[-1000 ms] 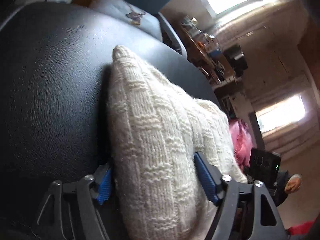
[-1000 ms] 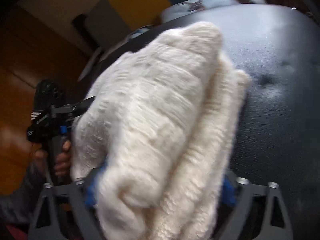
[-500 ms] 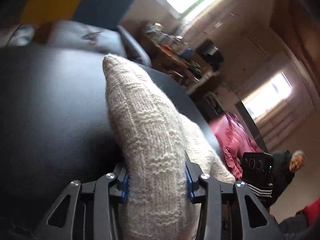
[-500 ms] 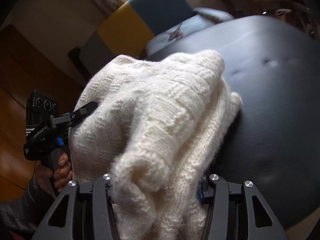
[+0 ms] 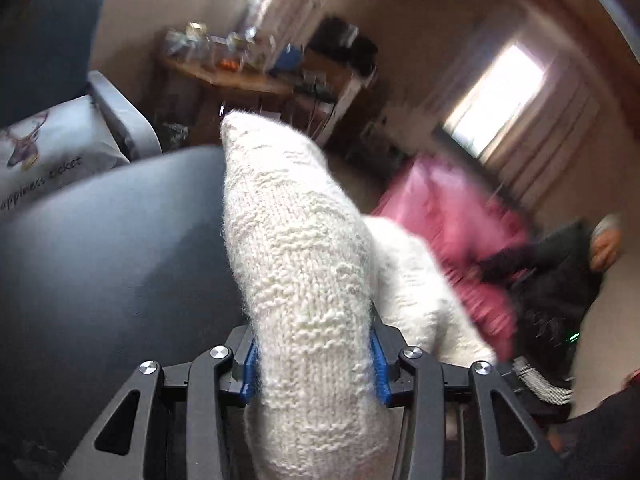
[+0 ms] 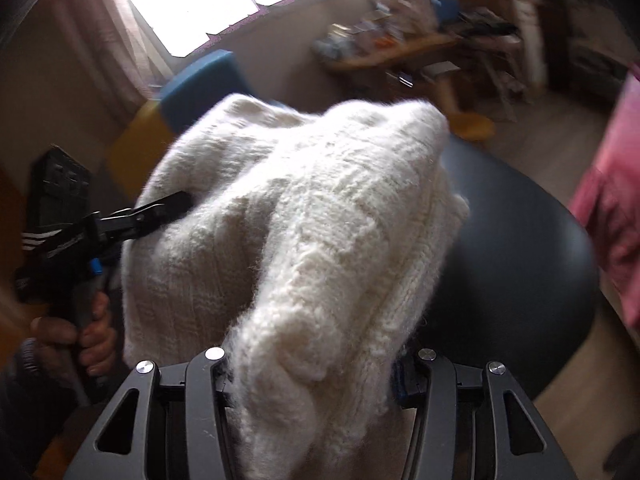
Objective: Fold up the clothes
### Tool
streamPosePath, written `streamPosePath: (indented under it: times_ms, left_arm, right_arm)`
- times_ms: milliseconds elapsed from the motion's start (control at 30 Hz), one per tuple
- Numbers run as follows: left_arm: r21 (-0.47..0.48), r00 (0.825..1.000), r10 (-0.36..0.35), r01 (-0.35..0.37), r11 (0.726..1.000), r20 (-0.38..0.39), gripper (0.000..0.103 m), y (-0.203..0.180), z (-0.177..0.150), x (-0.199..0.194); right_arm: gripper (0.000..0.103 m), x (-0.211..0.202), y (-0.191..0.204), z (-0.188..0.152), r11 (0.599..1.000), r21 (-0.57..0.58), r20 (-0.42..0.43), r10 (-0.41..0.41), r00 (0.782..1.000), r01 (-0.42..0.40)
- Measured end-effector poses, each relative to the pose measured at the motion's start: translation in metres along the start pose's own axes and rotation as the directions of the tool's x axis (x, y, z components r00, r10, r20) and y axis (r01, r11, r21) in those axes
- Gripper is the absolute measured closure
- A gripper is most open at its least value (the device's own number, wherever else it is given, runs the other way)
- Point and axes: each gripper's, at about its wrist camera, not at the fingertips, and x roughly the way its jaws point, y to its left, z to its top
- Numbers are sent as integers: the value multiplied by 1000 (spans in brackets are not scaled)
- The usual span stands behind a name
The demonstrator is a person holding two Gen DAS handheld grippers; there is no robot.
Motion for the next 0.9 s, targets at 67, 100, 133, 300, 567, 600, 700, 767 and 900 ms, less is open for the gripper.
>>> streamPosePath:
  times_ms: [67, 100, 133, 300, 567, 600, 700, 767, 900]
  left_arm:
    - [36, 987, 135, -133, 991, -85, 56, 2, -10, 46]
    - [38, 985, 162, -160, 986, -57, 53, 4, -15, 51]
    - [15, 989, 142, -141, 990, -34, 52, 9, -17, 51]
    - [-15, 994, 99, -99, 995, -49, 49, 17, -10, 50]
    - [-72, 995, 100, -102, 992, -27, 50, 21, 11, 30]
    - [-69, 994, 108, -109, 992, -18, 50, 22, 12, 26]
    - [-67, 991, 134, -133, 989, 12, 52, 24, 11, 9]
    - [-67, 987, 161, -159, 985, 26, 52, 26, 7, -4]
    - [-47, 976, 217, -217, 975, -11, 52, 26, -11, -3]
  right_arm:
    - [45, 11, -36, -20, 999, 36, -29, -26, 999, 28]
    - [45, 9, -41, -25, 999, 51, 10, 4, 1000, -5]
    - [45, 7, -42, -28, 998, 55, 26, 10, 1000, -11]
    - [43, 11, -29, -41, 997, 64, 73, 26, 997, -31]
    - [40, -3, -16, -19, 998, 59, 164, 9, 986, -19]
    - [40, -8, -14, -16, 1000, 22, 189, -1, 982, -3]
    - [40, -19, 0, -5, 995, -97, 236, 28, 971, -5]
    - [40, -12, 20, -2, 985, -174, 226, 62, 972, -22]
    - [46, 40, 15, -28, 979, -204, 50, -6, 999, 16]
